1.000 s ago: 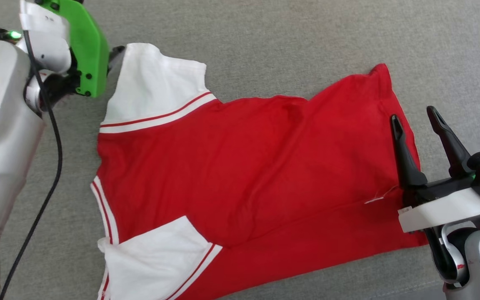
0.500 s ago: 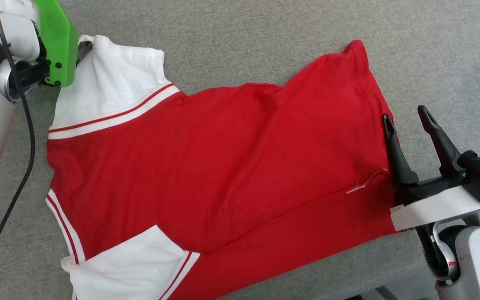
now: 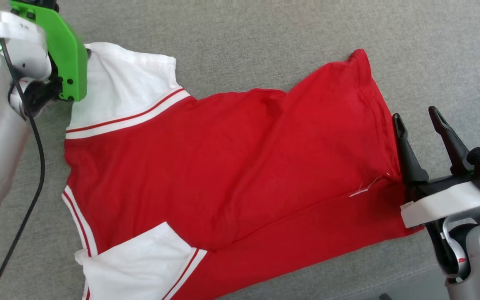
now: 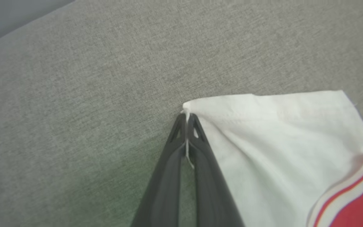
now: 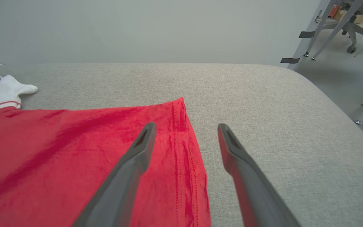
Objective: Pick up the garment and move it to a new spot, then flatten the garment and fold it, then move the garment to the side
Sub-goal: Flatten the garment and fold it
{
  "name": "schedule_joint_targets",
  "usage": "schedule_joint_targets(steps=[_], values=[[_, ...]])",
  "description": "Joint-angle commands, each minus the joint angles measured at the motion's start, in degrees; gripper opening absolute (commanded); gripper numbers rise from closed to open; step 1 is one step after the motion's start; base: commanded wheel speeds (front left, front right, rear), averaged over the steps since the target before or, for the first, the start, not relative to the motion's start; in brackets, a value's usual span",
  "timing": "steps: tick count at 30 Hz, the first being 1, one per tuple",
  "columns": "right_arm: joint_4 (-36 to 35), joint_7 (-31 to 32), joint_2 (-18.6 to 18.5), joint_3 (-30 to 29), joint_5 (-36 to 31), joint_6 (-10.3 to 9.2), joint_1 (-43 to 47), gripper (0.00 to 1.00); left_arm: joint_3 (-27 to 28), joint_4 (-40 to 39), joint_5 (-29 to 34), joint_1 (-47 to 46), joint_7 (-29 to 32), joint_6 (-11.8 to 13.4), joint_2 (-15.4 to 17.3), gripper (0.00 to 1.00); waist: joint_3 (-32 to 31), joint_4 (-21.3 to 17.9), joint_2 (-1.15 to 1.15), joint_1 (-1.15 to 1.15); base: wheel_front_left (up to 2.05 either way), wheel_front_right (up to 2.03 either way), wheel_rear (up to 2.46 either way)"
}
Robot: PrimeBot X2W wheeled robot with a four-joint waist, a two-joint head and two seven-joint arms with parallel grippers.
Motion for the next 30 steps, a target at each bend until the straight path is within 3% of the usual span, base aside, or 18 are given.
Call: schedule_joint_targets(steps=[1, 9, 16, 21, 25, 30], values=[[0.17, 0.51, -0.52, -0.41, -0.14, -0.05, -0.59, 1.0, 0.04, 0.11, -0.54, 1.45, -1.04, -0.11, -0.07, 0.0, -2.13, 1.64, 0.0, 0.0, 0.0, 0.0, 0.0], [0.43, 10.22, -6.03, -0.85, 0.89, -0.05, 0.27, 1.0, -0.25, -5.53, -3.17, 4.63, -7.5, -0.11, 0.17, 0.0, -7.55, 5.99, 0.0, 0.0, 0.0, 0.0, 0.0], [0.17, 27.21, -13.63, -0.12, 6.45, -0.05, -2.28, 1.0, -0.55, -16.97, -3.56, 9.78, -8.38, 1.21, 2.9, 0.0, -8.9, 10.12, 0.0, 0.0, 0.0, 0.0, 0.0], [1.09, 39.7, -18.67, 0.63, 11.06, -0.05, -8.4, 1.0, 0.17, -30.82, -3.21, 14.78, -8.92, 5.97, 6.27, 0.0, -7.13, 12.74, 0.0, 0.0, 0.0, 0.0, 0.0], [4.46, 47.23, -20.14, 1.18, 13.64, -0.05, -14.56, 1.0, 0.92, -41.18, -2.84, 18.54, -9.35, 9.98, 8.76, 0.0, -5.1, 14.48, 0.0, 0.0, 0.0, 0.0, 0.0], [10.23, 52.52, -21.05, 1.98, 13.89, -0.05, -21.62, 1.0, 1.31, -50.23, -2.14, 21.06, -9.2, 13.26, 10.7, 0.0, -2.74, 16.74, 0.0, 0.0, 0.0, 0.0, 0.0]])
